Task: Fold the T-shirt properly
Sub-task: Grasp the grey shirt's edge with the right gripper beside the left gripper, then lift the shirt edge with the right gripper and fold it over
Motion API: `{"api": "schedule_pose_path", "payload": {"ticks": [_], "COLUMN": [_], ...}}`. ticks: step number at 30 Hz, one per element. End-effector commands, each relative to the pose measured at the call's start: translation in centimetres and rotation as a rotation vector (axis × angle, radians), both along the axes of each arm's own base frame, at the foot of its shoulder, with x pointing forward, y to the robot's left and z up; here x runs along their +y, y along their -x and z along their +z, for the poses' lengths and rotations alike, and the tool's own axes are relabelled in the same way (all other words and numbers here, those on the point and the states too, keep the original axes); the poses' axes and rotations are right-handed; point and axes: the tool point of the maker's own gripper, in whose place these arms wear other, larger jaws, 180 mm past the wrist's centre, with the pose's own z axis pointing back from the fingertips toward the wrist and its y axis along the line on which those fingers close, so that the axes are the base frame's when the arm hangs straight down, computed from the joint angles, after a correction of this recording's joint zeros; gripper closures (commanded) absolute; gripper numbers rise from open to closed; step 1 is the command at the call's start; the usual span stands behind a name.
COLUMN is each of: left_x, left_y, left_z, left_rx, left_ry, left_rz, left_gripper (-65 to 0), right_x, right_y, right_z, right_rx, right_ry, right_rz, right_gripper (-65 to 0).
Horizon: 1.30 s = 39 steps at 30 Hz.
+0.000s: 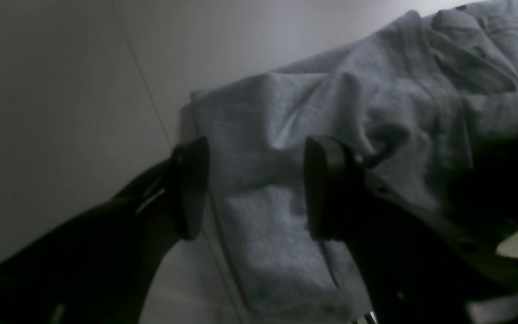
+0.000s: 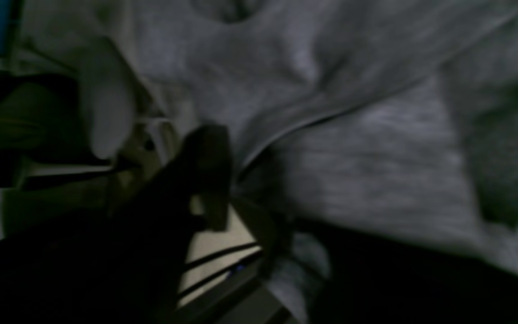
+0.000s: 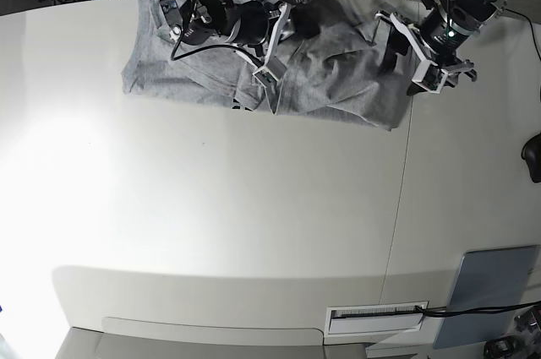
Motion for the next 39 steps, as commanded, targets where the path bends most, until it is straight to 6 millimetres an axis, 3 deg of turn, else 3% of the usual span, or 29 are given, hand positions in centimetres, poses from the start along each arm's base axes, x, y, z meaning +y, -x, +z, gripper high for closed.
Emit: {"api": "schedule_pose_path", "payload": {"ticks": [1,5,12,19,29,39], "left_x": [-0.1,-0.1,-0.1,-0.1,-0.1,-0.1], "left_y": [-0.2,-0.3,-0.3,-0.3,-0.3,-0.3], "left_z": [0.9,1.0,1.0,1.0,1.0,1.0], "left_rx": [-0.033,-0.038,-0.038,-0.038,-0.038,-0.039], "left_ry": [0.013,0.015,0.016,0.016,0.016,0.016], "left_rz": [-0.003,-0.003,-0.003,-0.003,-0.003,-0.003], "left_gripper": [-31.9,-31.9,-31.9,-31.9,-31.9,-31.9], "right_x": [0.5,0.5,0.9,-0.7,-3.8,-6.0], "right_y": [-0.6,-0.9,-0.4,-0.1,2.9,2.0], "right_z": [0.9,1.0,2.9,5.5,4.0,2.5], "right_rx": [-0.028,-0.044,-0.070,-0.169,-0.115,-0.159], "right_ry": [-0.034,-0.033,-0.058,0.007,0.123,0.275], "right_rz": [-0.012,-0.006,0.055,0.047,0.063,0.043], "right_gripper": [-12.5,0.0,0.0,0.0,0.0,0.0]}}
